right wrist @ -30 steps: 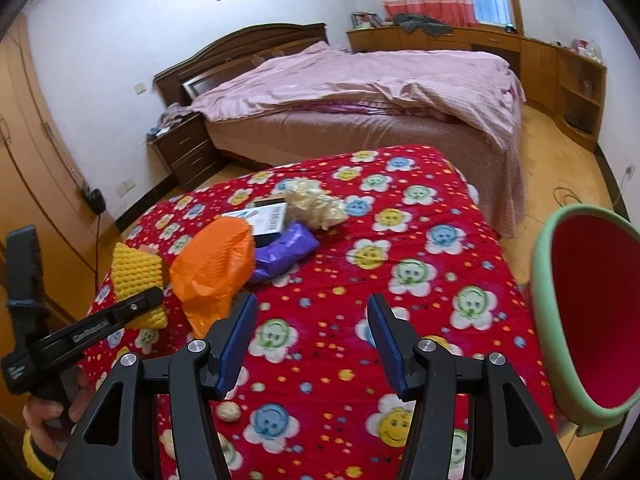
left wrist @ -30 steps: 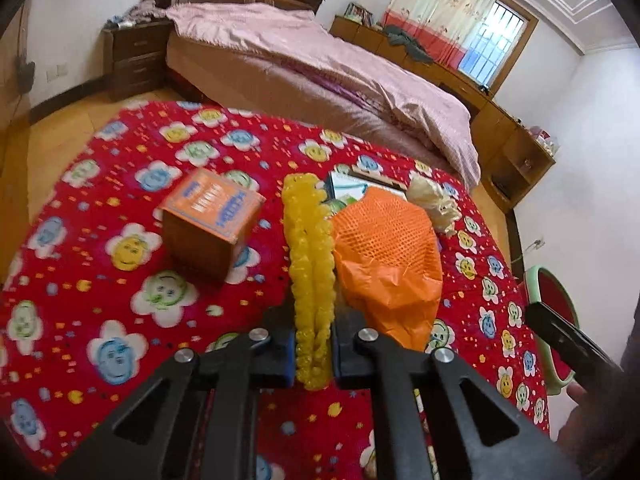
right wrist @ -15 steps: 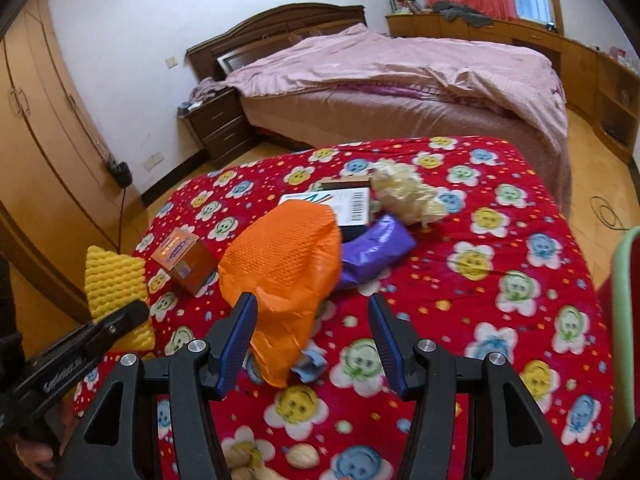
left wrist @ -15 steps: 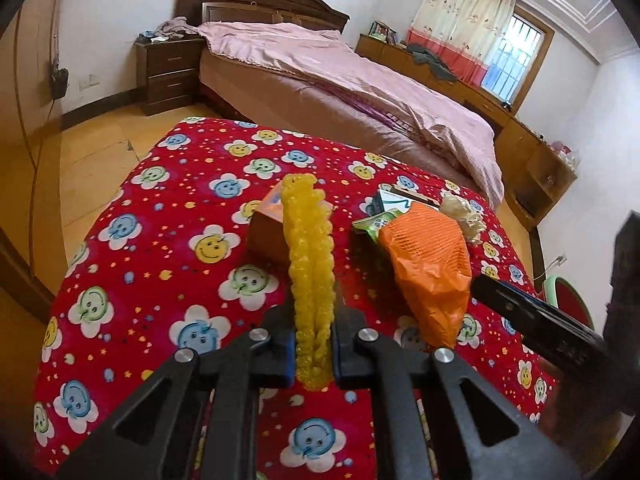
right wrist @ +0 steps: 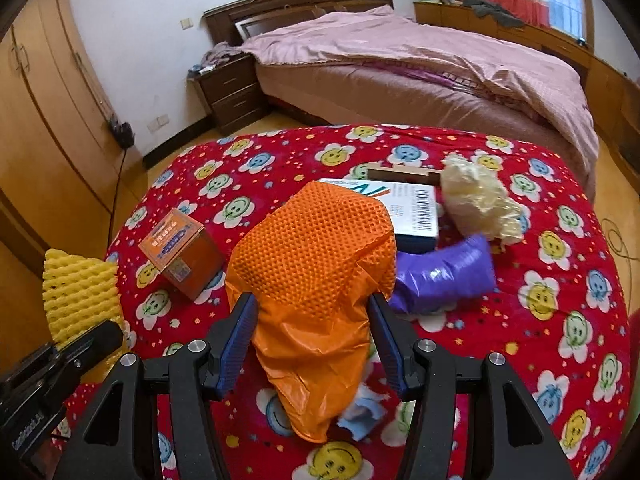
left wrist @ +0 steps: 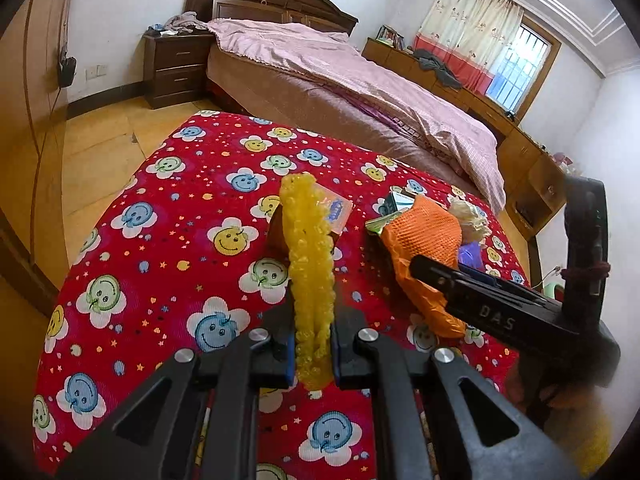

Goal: Collect trash
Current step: 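Grasp the second yellow foam net with the left tool while the right tool grasps the orange mesh bag, then carry the yellow net with the left tool while the right tool carries the orange mesh bag to the bin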

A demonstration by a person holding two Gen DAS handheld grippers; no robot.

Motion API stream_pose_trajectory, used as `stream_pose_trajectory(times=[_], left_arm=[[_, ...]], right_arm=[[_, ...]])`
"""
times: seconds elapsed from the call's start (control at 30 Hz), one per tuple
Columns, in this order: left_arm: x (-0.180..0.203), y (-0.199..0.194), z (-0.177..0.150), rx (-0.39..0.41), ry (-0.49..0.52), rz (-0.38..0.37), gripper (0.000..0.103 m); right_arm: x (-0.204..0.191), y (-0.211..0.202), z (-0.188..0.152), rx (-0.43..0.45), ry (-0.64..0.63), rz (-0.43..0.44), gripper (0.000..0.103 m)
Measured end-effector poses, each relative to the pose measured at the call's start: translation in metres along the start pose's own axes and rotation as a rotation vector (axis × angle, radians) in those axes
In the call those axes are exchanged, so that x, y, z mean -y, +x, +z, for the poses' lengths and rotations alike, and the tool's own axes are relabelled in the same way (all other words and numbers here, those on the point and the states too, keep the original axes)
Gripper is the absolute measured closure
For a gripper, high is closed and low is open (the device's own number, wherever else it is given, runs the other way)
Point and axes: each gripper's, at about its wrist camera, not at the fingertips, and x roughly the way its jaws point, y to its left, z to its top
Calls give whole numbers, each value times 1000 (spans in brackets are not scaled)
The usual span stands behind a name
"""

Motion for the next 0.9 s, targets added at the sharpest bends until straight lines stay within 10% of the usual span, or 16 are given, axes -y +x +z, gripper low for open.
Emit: stream_pose_trajectory(times=[0.23,0.9], left_arm=[[0,-3,-1,10,3,-9,91],[41,-43,-9,39,53,-109,91]], right_arm=[[-1,-8,-5,30,0,-2,93],[24,-123,-26,225,98,55,96]])
